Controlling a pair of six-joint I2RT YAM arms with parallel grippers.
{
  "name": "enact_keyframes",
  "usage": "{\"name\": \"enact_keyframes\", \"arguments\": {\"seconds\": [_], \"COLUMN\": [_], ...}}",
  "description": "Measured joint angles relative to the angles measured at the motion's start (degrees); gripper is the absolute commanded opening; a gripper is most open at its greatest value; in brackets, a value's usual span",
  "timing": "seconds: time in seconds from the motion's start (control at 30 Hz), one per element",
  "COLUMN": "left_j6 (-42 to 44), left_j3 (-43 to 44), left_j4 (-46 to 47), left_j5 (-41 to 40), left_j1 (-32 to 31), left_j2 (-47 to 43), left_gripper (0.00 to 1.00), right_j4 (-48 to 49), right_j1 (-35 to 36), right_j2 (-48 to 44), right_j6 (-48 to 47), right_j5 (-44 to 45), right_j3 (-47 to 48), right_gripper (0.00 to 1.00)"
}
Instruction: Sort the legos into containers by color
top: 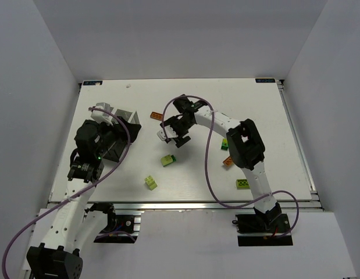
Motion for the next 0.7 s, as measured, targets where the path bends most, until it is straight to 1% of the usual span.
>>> {"name": "enact_keyframes", "arguments": {"seconds": [0.13, 0.23, 0.47, 0.7], "left_j6": [0.20, 0.20, 0.20, 0.20], "left_j3": [0.00, 0.00, 0.00, 0.00], "left_j4": [-0.33, -0.76, -1.07, -1.25], "left_j5": [-0.83, -1.03, -1.46, -1.90], "left_j1": [0.00, 0.02, 0.02, 0.02], "left_j2": [-0.04, -0.07, -0.48, -1.11], "left_gripper": [0.81, 0.81, 0.81, 0.81], "right_j4": [-3.02, -3.98, -5.68, -6.71], "right_j1": [-0.96, -1.88, -3.23, -3.28], "right_j2": [3.76, 5.25, 8.26, 9.99], "right_j6": [-1.38, -1.77, -1.97, -2.01], "right_j5": [0.00, -0.11, -0.42, -0.42], "right_j3": [5.99, 8.61, 13.09, 14.05], "right_gripper": [0.86, 0.86, 0.82, 0.76]}}
